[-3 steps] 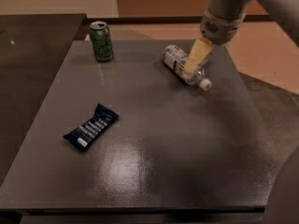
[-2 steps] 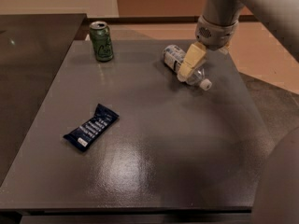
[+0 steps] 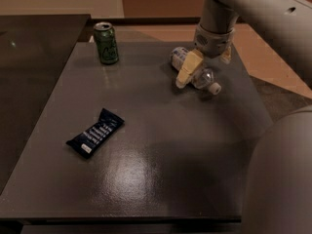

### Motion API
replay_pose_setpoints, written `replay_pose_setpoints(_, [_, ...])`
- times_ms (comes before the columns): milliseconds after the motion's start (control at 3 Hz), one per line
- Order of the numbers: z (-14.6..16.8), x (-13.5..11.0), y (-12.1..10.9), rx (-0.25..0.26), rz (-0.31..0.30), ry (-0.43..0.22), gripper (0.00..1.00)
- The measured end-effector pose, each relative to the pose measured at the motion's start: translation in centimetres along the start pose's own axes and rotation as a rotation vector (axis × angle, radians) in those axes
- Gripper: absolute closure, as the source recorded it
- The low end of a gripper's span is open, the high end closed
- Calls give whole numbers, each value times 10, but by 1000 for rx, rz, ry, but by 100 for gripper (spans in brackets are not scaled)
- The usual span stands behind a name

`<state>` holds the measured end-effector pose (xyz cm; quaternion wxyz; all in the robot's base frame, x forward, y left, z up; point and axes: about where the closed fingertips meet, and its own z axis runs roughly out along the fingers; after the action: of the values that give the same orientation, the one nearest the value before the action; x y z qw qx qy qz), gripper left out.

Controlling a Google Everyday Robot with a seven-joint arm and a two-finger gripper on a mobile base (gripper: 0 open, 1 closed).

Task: Place blue plastic bottle upright

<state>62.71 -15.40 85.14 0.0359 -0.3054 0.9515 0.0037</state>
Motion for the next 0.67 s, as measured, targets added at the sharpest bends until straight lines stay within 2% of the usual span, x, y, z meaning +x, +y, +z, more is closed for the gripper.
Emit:
replay_pose_setpoints(333, [9, -7, 0, 4, 9, 18, 11])
replay_pose_setpoints(667, [16, -9, -2, 7, 13, 31, 32])
